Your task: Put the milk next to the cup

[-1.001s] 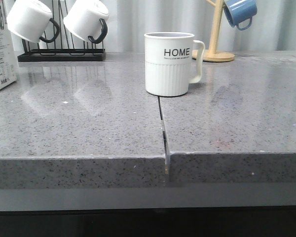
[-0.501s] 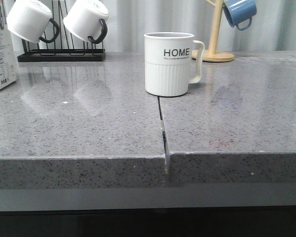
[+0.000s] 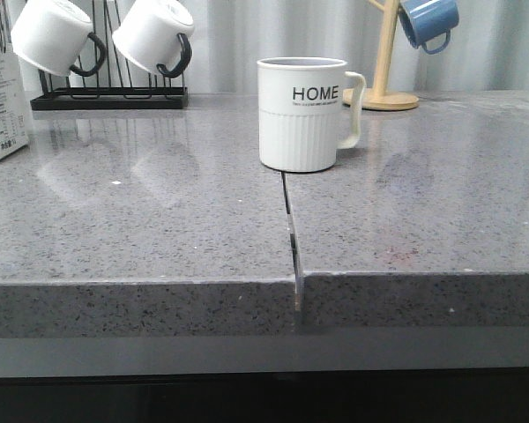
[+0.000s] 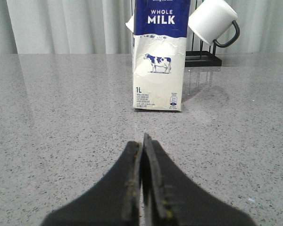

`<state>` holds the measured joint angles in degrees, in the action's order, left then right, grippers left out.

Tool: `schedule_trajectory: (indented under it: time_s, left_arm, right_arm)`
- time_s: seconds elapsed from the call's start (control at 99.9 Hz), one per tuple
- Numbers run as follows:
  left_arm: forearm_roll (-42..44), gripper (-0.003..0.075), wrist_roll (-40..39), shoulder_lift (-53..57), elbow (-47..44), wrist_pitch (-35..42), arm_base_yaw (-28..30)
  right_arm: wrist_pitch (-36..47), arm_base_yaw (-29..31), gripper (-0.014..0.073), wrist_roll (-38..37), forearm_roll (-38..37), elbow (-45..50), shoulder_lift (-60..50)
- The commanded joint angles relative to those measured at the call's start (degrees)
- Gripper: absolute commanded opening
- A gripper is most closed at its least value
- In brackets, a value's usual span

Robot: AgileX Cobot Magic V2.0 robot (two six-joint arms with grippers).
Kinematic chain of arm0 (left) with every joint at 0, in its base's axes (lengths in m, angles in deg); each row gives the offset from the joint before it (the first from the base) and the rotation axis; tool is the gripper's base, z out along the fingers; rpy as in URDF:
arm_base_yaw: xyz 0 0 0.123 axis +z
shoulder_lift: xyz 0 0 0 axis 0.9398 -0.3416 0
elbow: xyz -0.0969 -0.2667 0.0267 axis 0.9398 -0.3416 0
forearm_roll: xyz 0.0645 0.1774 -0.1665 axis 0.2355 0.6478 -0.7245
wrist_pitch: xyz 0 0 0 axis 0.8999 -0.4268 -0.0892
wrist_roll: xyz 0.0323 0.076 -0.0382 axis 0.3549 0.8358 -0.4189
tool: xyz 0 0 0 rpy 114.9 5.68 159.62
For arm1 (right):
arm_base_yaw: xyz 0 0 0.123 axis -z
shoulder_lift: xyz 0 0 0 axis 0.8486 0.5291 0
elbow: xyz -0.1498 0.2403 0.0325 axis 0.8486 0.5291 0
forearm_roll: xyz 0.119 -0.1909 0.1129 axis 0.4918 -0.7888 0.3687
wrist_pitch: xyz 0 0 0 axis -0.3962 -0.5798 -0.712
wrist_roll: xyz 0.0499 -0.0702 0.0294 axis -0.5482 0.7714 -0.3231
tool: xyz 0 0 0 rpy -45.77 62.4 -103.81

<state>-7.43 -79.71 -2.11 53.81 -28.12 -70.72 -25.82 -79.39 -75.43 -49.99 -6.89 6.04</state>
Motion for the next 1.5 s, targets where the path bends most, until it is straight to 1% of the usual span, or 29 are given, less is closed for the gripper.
schedule_trajectory:
  time_s: [0.0, 0.1, 0.24, 0.42, 0.561, 0.711, 0.901, 0.941, 0.991, 1.021, 1.041, 1.051, 1.061, 1.071, 1.081, 1.091, 1.111, 1.121, 1.131, 1.141, 1.151, 1.161, 1.231, 1.261, 1.281, 1.401, 1.492]
  left_arm:
    - [0.0, -0.0021, -0.31, 1.84, -1.82, 5.38, -0.34]
    - [0.0, -0.0021, -0.31, 1.84, -0.29, 4.85, -0.34]
    - [0.0, -0.0021, -0.31, 0.43, 3.25, 0.34, -0.34]
    - [2.39, -0.0021, -0.31, -6.78, 9.27, -5.92, -0.34]
    - [3.91, -0.0021, -0.31, -13.75, 13.59, -8.17, -0.34]
    - [4.01, -0.0021, -0.31, -21.02, 17.62, -8.26, -0.34]
    - [3.77, -0.0014, -0.31, -27.29, 20.52, -5.46, -0.34]
    - [3.65, 0.0015, -0.31, -28.38, 20.9, -4.9, -0.34]
    - [3.37, 0.0088, -0.31, -30.18, 21.68, -4.52, -0.34]
    - [3.28, 0.0163, -0.31, -31.11, 22.16, -3.82, -0.34]
    - [3.28, 0.0198, -0.31, -31.8, 22.3, -3.13, -0.34]
    - [3.28, 0.0236, -0.31, -32.03, 22.3, -2.54, -0.34]
    - [3.28, 0.0256, -0.31, -32.49, 22.51, -2.54, -0.34]
    - [3.28, 0.0297, -0.31, -32.71, 22.56, -1.56, -0.34]
    - [3.28, 0.0318, -0.31, -32.94, 22.55, -1.27, -0.34]
    - [3.28, 0.036, -0.31, -33.42, 22.72, -0.98, -0.34]
    - [3.28, 0.0403, -0.31, -34.13, 22.97, -0.16, -0.34]
    - [3.24, 0.0445, -0.31, -34.39, 22.97, 0.52, -0.34]
    - [3.24, 0.0465, -0.31, -34.9, 23.11, 0.52, -0.34]
    - [3.14, 0.0505, -0.31, -35.15, 23.08, 1.58, -0.34]
    - [3.14, 0.0523, -0.31, -35.41, 23.08, 1.91, -0.34]
    - [3.1, 0.0558, -0.31, -35.94, 23.21, 2.25, -0.34]
    - [2.43, 0.0683, -0.31, -38.76, 23.2, 5.76, -0.34]
    - [1.97, 0.0708, -0.31, -40.01, 23.2, 7.5, -0.34]
    - [1.76, 0.0707, -0.31, -40.94, 23.2, 8.61, -0.34]
    - [1.56, 0.0666, -0.88, -46.11, 24.4, 13.04, -0.57]
    - [1.56, 0.0662, -1.63, -49.41, 26.75, 14.4, -0.57]
  right_arm:
    - [4.11, -0.08, -0.006, 0.28, -0.95, -1.52, 0.57]
    - [3.98, -0.08, -0.006, 0.28, -0.95, -1.52, 0.57]
    - [3.98, -0.08, -0.006, 0.28, -0.95, -1.52, 0.57]
    - [3.98, -0.08, -0.006, 0.28, -0.95, -1.52, 0.57]
    - [3.98, -0.08, -0.006, 0.28, -0.95, -1.52, 0.57]
    - [3.98, -0.08, -0.006, 0.28, -0.95, -1.52, 0.57]
    - [3.98, -0.08, -0.006, 0.28, -0.95, -1.52, 0.57]
    - [3.98, -0.08, -0.006, 0.28, -0.95, -1.52, 0.57]
    - [3.98, -0.08, -0.006, 0.28, -0.95, -1.52, 0.57]
    - [3.98, -0.08, -0.006, 0.28, -0.95, -1.52, 0.57]
    - [3.98, -0.08, -0.006, 0.28, -0.95, -1.52, 0.57]
    - [3.98, -0.08, -0.006, 0.28, -0.95, -1.52, 0.57]
    - [3.98, -0.08, -0.006, 0.28, -0.95, -1.52, 0.57]
    - [3.98, -0.08, -0.006, 0.28, -0.95, -1.52, 0.57]
    - [3.98, -0.08, -0.006, 0.28, -0.95, -1.52, 0.57]
    - [3.98, -0.08, -0.006, 0.28, -0.95, -1.52, 0.57]
    - [3.98, -0.08, -0.006, 0.28, -0.95, -1.52, 0.57]
    - [3.98, -0.08, -0.006, 0.28, -0.95, -1.52, 0.57]
    - [3.98, -0.08, -0.006, 0.28, -0.95, -1.52, 0.57]
    - [3.98, -0.08, -0.006, 0.28, -0.95, -1.52, 0.57]
    - [3.98, -0.08, -0.006, 0.28, -0.95, -1.52, 0.57]
    - [3.98, -0.08, -0.006, 0.28, -0.95, -1.52, 0.57]
    - [3.98, -0.08, -0.006, 0.28, -0.95, -1.52, 0.57]
    - [3.98, -0.08, -0.006, 0.28, -0.95, -1.52, 0.57]
    - [3.98, -0.08, -0.006, 0.28, -0.95, -1.52, 0.57]
    - [3.98, -0.08, -0.006, 0.28, -0.95, -1.52, 0.57]
    - [3.98, -0.08, -0.006, 0.28, -0.95, -1.52, 0.57]
